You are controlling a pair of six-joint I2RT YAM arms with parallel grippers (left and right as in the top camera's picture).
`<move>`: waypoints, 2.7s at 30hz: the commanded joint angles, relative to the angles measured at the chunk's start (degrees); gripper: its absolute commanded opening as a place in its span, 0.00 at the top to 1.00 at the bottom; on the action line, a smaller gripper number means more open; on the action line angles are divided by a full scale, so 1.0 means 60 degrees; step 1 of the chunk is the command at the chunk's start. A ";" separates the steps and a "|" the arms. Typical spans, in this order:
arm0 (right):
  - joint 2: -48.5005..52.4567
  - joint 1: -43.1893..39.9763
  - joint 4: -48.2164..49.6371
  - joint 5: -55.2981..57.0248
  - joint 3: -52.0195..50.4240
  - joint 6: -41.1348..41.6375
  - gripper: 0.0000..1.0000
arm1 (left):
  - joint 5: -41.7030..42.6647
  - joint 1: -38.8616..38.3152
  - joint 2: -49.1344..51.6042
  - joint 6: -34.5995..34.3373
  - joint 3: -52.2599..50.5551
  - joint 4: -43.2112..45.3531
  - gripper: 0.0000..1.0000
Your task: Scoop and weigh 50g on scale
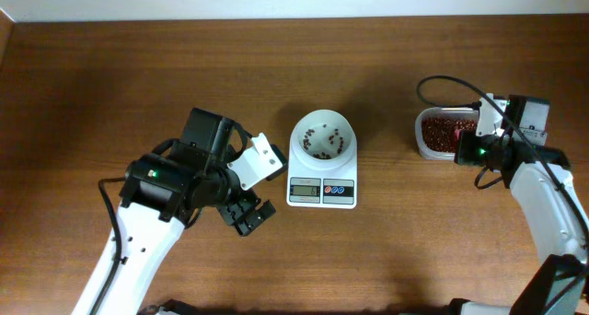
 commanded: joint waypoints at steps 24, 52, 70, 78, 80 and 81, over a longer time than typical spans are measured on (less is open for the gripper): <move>0.0838 -0.0495 -0.0841 -0.3701 0.0007 0.0157 0.96 | 0.0135 0.0033 -0.0062 0.0149 -0.0040 0.0011 0.01; 0.0386 -0.3100 -0.0605 -0.5606 0.0415 0.1377 0.96 | 0.0135 0.0033 -0.0062 0.0149 -0.0040 0.0011 0.01; 0.0386 -0.4488 -0.0616 -0.8939 0.0415 0.2076 0.96 | 0.0135 0.0033 -0.0062 0.0149 -0.0040 0.0011 0.01; 0.0386 -0.3351 -0.0612 -0.9176 0.0415 0.2076 0.96 | 0.0135 0.0033 -0.0062 0.0149 -0.0040 0.0011 0.01; 0.0386 -0.2932 -0.0612 -0.9180 0.0415 0.2080 0.96 | 0.0135 0.0033 -0.0062 0.0149 -0.0040 0.0011 0.01; 0.0386 -0.2750 -0.0612 -0.9180 0.0415 0.2084 0.96 | 0.0135 0.0033 -0.0062 0.0149 -0.0040 0.0011 0.01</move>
